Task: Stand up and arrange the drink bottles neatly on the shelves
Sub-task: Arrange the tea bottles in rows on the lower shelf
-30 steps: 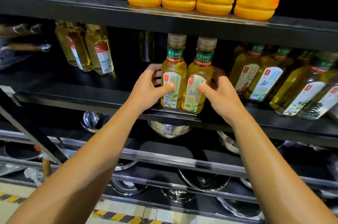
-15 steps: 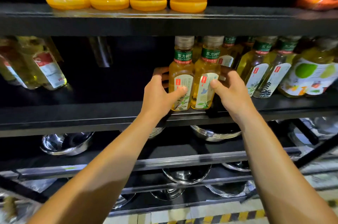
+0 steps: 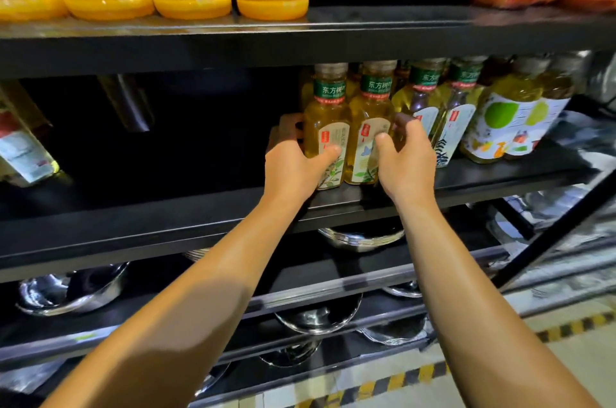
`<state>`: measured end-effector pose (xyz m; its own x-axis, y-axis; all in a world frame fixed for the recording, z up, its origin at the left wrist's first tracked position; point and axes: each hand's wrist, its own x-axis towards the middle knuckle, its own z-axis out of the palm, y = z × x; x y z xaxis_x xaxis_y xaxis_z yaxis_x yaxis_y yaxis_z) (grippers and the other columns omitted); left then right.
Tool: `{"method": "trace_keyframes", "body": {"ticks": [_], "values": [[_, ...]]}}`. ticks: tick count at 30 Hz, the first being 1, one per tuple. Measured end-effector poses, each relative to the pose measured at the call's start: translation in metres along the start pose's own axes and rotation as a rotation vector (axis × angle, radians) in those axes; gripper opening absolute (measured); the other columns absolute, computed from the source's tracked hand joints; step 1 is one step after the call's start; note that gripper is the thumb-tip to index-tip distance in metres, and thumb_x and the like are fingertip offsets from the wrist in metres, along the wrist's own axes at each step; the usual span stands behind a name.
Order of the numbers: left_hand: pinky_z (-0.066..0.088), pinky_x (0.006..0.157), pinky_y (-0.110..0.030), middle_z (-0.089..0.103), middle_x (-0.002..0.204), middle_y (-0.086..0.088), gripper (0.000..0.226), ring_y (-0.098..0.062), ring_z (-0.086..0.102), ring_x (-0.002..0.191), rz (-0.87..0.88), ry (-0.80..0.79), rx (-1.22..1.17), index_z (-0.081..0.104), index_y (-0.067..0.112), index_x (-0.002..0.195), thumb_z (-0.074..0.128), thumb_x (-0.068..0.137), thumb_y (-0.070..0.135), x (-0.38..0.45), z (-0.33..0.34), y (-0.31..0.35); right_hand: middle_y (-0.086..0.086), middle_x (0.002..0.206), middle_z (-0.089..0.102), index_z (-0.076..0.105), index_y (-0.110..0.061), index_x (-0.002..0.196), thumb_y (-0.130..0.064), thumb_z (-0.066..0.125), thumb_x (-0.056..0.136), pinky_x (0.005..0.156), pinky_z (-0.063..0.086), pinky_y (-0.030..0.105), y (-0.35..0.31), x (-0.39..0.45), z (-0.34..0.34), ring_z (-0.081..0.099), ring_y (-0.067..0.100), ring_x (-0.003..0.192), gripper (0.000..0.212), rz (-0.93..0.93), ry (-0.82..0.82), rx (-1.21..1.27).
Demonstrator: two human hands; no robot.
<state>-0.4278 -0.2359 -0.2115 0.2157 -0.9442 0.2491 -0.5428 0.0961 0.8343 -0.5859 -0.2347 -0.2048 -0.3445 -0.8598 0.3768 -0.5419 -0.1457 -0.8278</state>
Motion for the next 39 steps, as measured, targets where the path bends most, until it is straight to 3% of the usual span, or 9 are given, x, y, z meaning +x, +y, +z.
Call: {"method": "trace_keyframes", "body": {"ticks": [2, 6, 12, 16, 21, 26, 31, 34, 39], "values": [[0.044, 0.056, -0.013, 0.068, 0.094, 0.005, 0.057, -0.011, 0.066, 0.084, 0.003, 0.012, 0.010, 0.058, 0.016, 0.119, 0.076, 0.077, 0.051, 0.002, 0.003, 0.000, 0.002, 0.127, 0.053, 0.050, -0.015, 0.138, -0.025, 0.052, 0.099, 0.082, 0.029, 0.014, 0.001, -0.001, 0.004, 0.052, 0.017, 0.112, 0.041, -0.022, 0.054, -0.072], [0.041, 0.054, -0.017, 0.063, 0.076, 0.007, 0.046, -0.014, 0.066, 0.079, -0.059, -0.031, 0.054, 0.068, 0.011, 0.101, 0.072, 0.081, 0.052, 0.006, 0.007, 0.002, 0.003, 0.126, 0.052, 0.049, -0.019, 0.139, -0.026, 0.052, 0.099, 0.080, 0.028, 0.017, 0.000, -0.002, 0.008, 0.051, 0.017, 0.113, 0.040, -0.016, 0.123, -0.111], [0.057, 0.070, -0.028, 0.067, 0.104, 0.003, 0.069, -0.014, 0.066, 0.091, 0.036, 0.026, 0.061, 0.049, 0.020, 0.130, 0.073, 0.077, 0.056, 0.006, 0.007, -0.001, -0.001, 0.121, 0.050, 0.051, -0.016, 0.131, -0.027, 0.057, 0.096, 0.085, 0.041, 0.024, -0.001, -0.006, 0.010, 0.053, 0.014, 0.102, 0.037, -0.033, 0.155, -0.050], [0.051, 0.087, -0.030, 0.058, 0.130, 0.002, 0.074, -0.016, 0.056, 0.115, 0.089, -0.009, 0.089, 0.040, 0.024, 0.144, 0.070, 0.082, 0.053, -0.003, -0.011, -0.006, -0.001, 0.121, 0.048, 0.054, -0.015, 0.125, -0.023, 0.063, 0.089, 0.093, 0.046, 0.033, -0.007, -0.039, 0.015, 0.053, 0.017, 0.109, 0.038, -0.194, 0.192, 0.055], [0.039, 0.090, -0.025, 0.058, 0.130, -0.002, 0.057, -0.021, 0.051, 0.125, 0.069, 0.046, 0.232, 0.055, 0.013, 0.134, 0.063, 0.089, 0.047, -0.025, -0.072, -0.046, -0.002, 0.123, 0.051, 0.056, -0.018, 0.127, -0.028, 0.065, 0.088, 0.098, 0.040, 0.025, -0.026, -0.085, 0.053, 0.047, 0.015, 0.116, 0.041, -0.389, -0.113, 0.007], [0.036, 0.111, -0.032, 0.050, 0.145, 0.002, 0.063, -0.017, 0.044, 0.134, 0.023, 0.240, 0.316, 0.045, 0.018, 0.145, 0.064, 0.090, 0.041, -0.044, -0.163, -0.104, 0.001, 0.129, 0.049, 0.046, -0.022, 0.139, -0.039, 0.063, 0.090, 0.094, 0.037, 0.025, -0.067, -0.099, 0.111, 0.044, 0.019, 0.122, 0.054, -0.440, -0.408, -0.098], [0.035, 0.107, -0.035, 0.053, 0.141, -0.008, 0.063, -0.027, 0.046, 0.133, -0.155, 0.438, 0.390, 0.048, 0.007, 0.141, 0.064, 0.091, 0.041, -0.058, -0.255, -0.156, 0.004, 0.093, 0.061, 0.036, -0.024, 0.146, -0.047, 0.060, 0.091, 0.067, 0.045, 0.029, -0.118, -0.111, 0.187, 0.061, 0.021, 0.083, 0.064, -0.469, -0.636, -0.184], [0.036, 0.100, -0.032, 0.054, 0.138, -0.011, 0.058, -0.030, 0.046, 0.131, -0.187, 0.510, 0.397, 0.051, 0.006, 0.136, 0.065, 0.091, 0.040, -0.060, -0.296, -0.182, 0.003, 0.139, 0.046, 0.033, -0.027, 0.145, -0.048, 0.060, 0.090, 0.090, 0.045, 0.034, -0.146, -0.120, 0.236, 0.051, 0.026, 0.121, 0.065, -0.488, -0.705, -0.116], [0.042, 0.089, -0.034, 0.059, 0.122, -0.011, 0.055, -0.030, 0.055, 0.113, -0.226, 0.580, 0.370, 0.056, 0.006, 0.124, 0.068, 0.084, 0.043, -0.033, -0.356, -0.222, 0.004, 0.146, 0.043, 0.037, -0.020, 0.144, -0.045, 0.071, 0.083, 0.107, 0.039, 0.036, -0.194, -0.131, 0.307, 0.045, 0.024, 0.131, 0.075, -0.439, -0.714, -0.019]]}}
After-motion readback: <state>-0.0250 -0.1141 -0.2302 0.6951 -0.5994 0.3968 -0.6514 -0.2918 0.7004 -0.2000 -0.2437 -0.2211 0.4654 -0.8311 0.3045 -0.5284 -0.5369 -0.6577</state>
